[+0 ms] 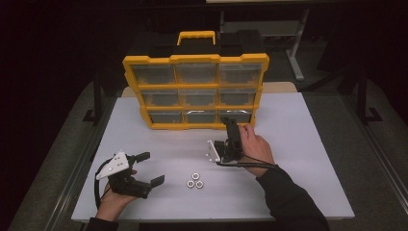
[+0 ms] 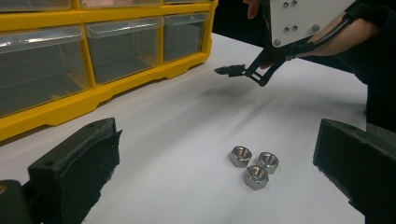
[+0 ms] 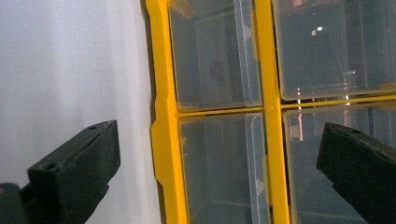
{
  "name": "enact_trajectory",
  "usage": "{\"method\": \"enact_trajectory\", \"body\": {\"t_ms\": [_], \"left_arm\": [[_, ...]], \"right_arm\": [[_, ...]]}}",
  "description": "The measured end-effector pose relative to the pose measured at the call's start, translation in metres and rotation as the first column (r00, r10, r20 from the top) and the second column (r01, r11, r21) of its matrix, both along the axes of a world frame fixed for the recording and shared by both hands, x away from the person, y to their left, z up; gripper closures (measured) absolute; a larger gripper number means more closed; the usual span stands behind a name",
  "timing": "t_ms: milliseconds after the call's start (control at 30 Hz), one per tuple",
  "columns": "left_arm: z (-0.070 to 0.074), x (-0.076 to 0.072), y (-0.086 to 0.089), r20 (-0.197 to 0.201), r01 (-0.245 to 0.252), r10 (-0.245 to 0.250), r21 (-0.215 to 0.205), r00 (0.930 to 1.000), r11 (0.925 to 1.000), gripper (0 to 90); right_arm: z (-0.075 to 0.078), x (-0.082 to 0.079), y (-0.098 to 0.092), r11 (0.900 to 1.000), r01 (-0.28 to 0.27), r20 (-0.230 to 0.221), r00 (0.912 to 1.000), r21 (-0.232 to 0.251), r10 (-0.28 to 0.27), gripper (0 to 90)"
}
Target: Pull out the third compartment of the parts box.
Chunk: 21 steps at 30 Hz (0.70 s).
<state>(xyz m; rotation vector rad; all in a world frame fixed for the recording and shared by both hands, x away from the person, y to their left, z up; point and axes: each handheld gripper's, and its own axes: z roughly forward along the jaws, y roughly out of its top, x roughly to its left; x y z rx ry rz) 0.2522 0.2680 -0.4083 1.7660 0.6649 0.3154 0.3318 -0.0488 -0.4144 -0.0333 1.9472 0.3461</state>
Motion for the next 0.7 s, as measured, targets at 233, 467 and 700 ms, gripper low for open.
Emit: {"method": "enact_trajectory", "body": {"t_ms": [233, 467, 700], "left_arm": [[0.0001, 0.0, -0.0001, 0.001, -0.001, 0.001, -0.001, 1.0, 1.0, 0.0], [0.0009, -0.0013, -0.0011, 0.002, -0.001, 0.001, -0.008, 1.0, 1.0, 0.0], [0.0017, -0.0018, -0.0011, 0.008, 0.002, -0.002, -0.005, 1.0, 1.0, 0.0]], "right_arm": [[-0.0007, -0.0003, -0.0006, 1.0, 0.002, 0.008, 1.0, -0.002, -0.002, 2.7], [-0.0012, -0.0026, 0.0001, 1.0, 0.01, 0.039, 0.9992, 0.004, -0.01, 7.3], [0.0004, -0.0052, 0.0011, 1.0, 0.022, 0.072, 0.9971, 0.012, -0.023, 11.4]]}}
